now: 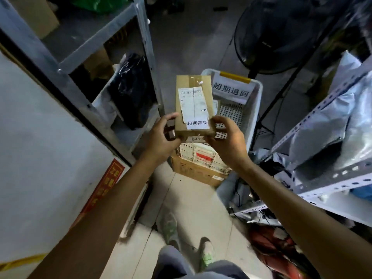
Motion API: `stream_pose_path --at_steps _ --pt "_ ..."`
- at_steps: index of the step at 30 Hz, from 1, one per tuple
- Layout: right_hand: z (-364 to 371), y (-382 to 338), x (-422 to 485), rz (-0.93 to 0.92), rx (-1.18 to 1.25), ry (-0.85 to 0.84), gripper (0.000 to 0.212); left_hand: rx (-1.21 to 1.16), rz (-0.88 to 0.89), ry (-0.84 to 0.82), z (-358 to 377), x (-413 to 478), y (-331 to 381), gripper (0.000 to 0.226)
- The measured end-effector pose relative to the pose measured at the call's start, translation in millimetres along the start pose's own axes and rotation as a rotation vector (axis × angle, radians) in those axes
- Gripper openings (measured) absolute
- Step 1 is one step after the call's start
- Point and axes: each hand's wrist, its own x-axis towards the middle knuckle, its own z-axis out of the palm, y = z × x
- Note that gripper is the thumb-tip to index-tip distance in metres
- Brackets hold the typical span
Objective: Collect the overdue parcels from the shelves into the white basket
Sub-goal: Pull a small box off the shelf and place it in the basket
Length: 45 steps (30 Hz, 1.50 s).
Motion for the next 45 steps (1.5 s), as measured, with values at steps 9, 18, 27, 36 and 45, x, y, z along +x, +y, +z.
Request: stream_pose_path --at_steps 9,18,27,36,45 --pt "25.1 28.9 66.2 0.127 -0.004 0.127 0.057 -0.015 0.022 -0.197 7.4 117.5 -38.9 0.069" --pt "29.6 93.5 146.2 0.259 0.008 0.136 0.056 0.025 -0.063 -0.318 58.8 223.2 -65.0 0.068" --pt "24.8 212.5 239.0 0.363 -0.027 0.121 0.058 0.08 -0.121 -0.358 159.3 336.8 -117.2 0.071" --pt "25.1 368.3 278.1 0.518 -0.082 0.204 0.063 0.102 -0.122 -0.471 294.4 418.8 -213.9 0.077" --pt "66.3 500.5 279.9 0.619 -0.182 0.318 0.064 0.051 -0.17 -0.561 407.4 448.2 -335.5 0.077"
